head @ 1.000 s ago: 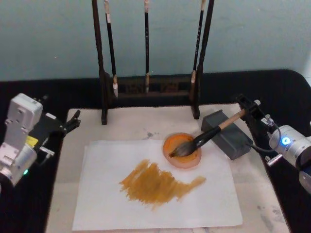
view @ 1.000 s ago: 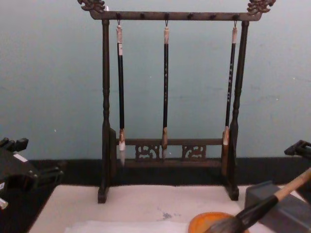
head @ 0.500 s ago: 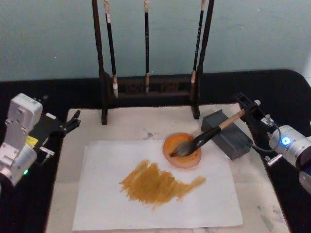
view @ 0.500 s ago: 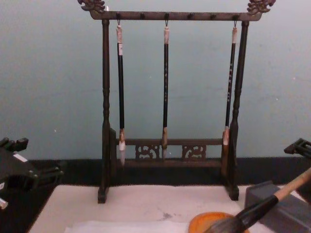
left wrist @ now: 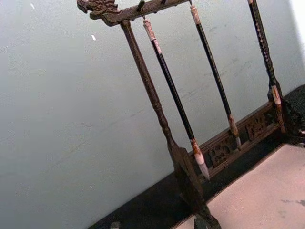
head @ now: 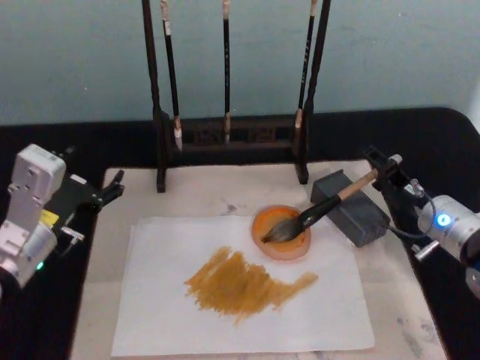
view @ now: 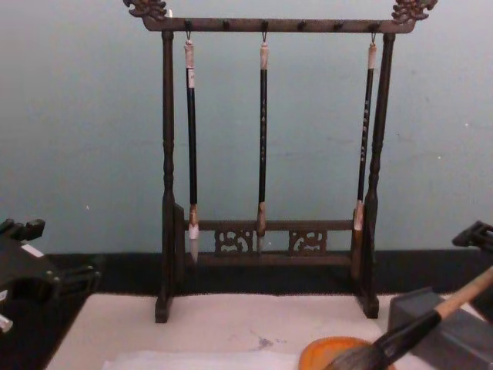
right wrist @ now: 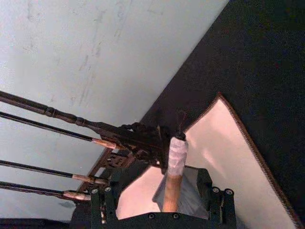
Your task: Pick up the brush from the inkstone, write on the paper, then place the brush back to its original position.
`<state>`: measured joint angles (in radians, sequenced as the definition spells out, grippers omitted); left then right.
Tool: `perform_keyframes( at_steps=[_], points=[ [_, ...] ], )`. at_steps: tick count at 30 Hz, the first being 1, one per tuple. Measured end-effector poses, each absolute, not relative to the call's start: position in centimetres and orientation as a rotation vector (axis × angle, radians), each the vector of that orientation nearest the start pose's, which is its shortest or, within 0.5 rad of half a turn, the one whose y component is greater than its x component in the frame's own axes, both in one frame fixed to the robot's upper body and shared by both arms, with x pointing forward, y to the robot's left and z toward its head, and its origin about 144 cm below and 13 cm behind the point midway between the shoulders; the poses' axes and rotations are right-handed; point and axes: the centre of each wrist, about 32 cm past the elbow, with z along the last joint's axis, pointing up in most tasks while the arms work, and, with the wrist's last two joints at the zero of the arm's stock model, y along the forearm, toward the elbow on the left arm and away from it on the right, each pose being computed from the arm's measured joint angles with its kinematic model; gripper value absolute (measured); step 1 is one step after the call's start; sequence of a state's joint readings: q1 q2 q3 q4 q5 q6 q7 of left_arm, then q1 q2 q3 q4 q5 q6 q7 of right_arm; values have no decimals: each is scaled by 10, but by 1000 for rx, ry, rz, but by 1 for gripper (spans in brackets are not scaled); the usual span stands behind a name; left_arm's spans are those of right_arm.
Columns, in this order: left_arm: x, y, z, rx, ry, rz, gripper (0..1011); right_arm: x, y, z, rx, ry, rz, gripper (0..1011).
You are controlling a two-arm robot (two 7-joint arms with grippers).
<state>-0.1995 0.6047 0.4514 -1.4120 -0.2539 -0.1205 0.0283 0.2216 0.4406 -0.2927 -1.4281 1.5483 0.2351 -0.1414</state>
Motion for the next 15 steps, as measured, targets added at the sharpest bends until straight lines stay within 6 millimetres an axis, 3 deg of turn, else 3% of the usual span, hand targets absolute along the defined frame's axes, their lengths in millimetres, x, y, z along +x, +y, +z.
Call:
perform_keyframes(
  at_steps=[12, 15],
  points=[
    [489, 310, 1140, 304, -285, 1248, 1010, 483, -286, 1180, 390, 968, -1339, 1000],
    [489, 310, 1140, 304, -285, 1248, 1010, 475, -283, 1183, 358, 868, -1343, 1000]
  ],
)
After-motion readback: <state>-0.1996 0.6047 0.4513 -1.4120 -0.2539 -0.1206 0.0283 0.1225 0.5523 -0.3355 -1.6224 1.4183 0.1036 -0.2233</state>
